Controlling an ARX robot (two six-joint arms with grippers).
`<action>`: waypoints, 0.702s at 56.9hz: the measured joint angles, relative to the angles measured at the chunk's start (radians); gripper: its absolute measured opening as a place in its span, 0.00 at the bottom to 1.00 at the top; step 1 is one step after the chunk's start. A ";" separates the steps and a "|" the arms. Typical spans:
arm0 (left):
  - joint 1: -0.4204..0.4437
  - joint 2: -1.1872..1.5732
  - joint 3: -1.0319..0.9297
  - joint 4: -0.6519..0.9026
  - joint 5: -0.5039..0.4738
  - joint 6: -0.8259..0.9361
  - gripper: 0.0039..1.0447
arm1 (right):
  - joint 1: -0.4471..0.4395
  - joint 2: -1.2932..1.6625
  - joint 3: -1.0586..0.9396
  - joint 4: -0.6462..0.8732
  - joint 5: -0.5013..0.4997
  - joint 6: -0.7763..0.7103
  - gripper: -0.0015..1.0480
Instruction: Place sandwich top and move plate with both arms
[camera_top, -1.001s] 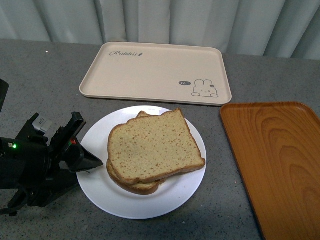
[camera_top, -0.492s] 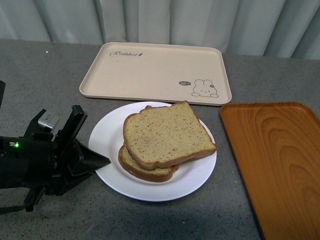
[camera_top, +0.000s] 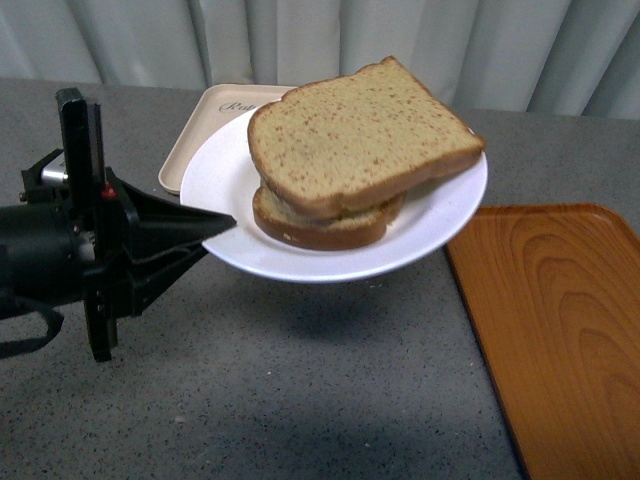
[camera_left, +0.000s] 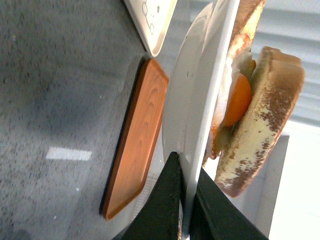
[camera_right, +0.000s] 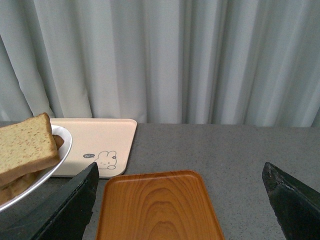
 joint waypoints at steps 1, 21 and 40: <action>0.000 0.005 0.016 -0.008 -0.006 -0.005 0.04 | 0.000 0.000 0.000 0.000 0.000 0.000 0.91; -0.050 0.182 0.422 -0.201 -0.083 -0.017 0.04 | 0.000 0.000 0.000 0.000 0.000 0.000 0.91; -0.054 0.404 0.759 -0.403 -0.184 0.013 0.04 | 0.000 0.000 0.000 0.000 0.000 0.000 0.91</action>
